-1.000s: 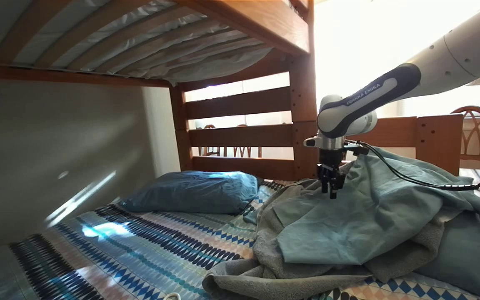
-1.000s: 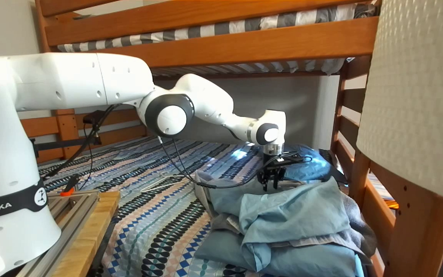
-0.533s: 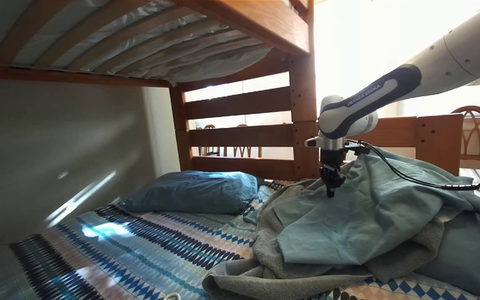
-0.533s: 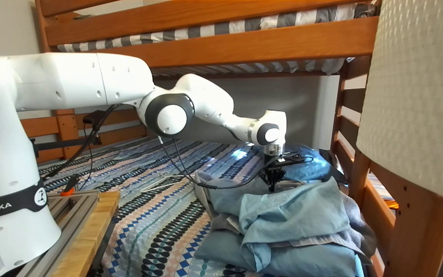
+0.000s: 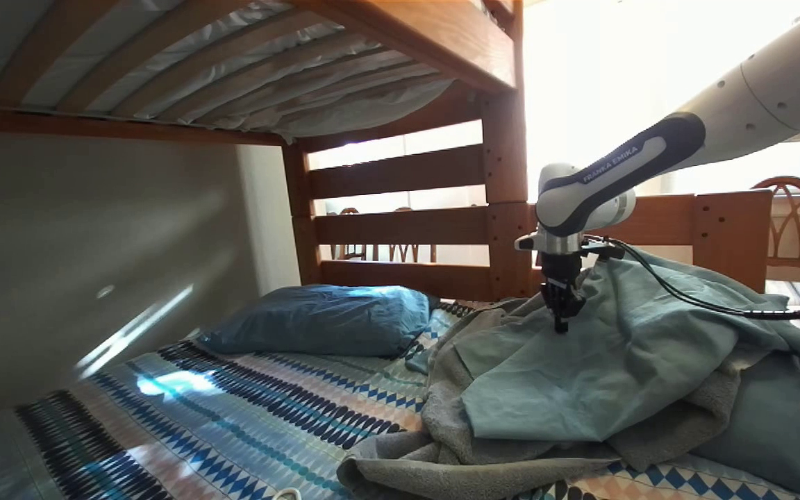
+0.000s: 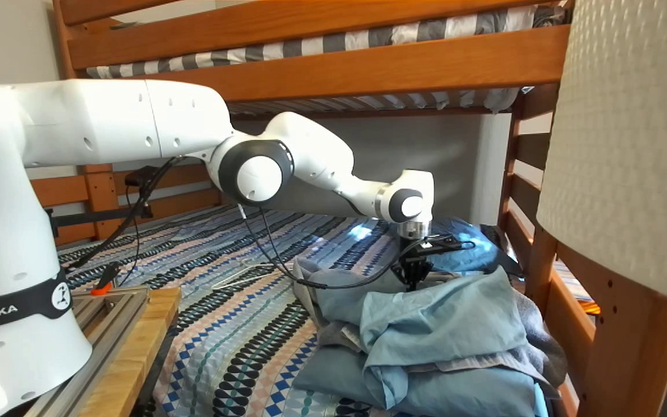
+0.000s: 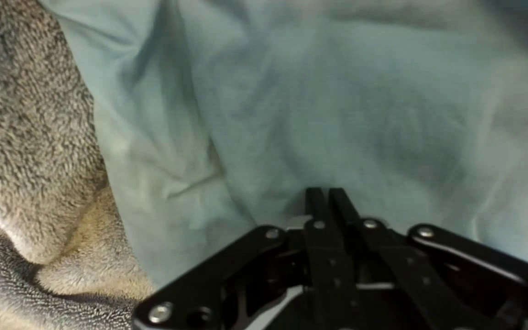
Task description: Unfold the blue pillowcase on the towel
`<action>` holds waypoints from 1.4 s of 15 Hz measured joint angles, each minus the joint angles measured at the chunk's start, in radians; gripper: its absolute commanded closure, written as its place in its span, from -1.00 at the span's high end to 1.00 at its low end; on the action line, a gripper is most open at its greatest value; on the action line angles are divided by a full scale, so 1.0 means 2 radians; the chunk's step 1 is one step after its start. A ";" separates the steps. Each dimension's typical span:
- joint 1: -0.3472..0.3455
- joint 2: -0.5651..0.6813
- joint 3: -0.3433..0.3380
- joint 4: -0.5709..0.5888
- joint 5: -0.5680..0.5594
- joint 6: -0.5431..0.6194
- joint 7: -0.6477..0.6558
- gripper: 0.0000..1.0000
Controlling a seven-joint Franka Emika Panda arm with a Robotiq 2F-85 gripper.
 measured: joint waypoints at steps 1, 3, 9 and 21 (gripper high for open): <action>0.000 0.000 0.000 0.000 0.000 0.000 0.000 -0.05; 0.002 0.000 0.000 0.000 0.000 0.000 0.000 0.20; 0.004 0.000 0.000 -0.002 0.000 -0.008 0.000 0.98; -0.004 0.002 -0.004 -0.016 0.000 -0.039 0.006 -0.57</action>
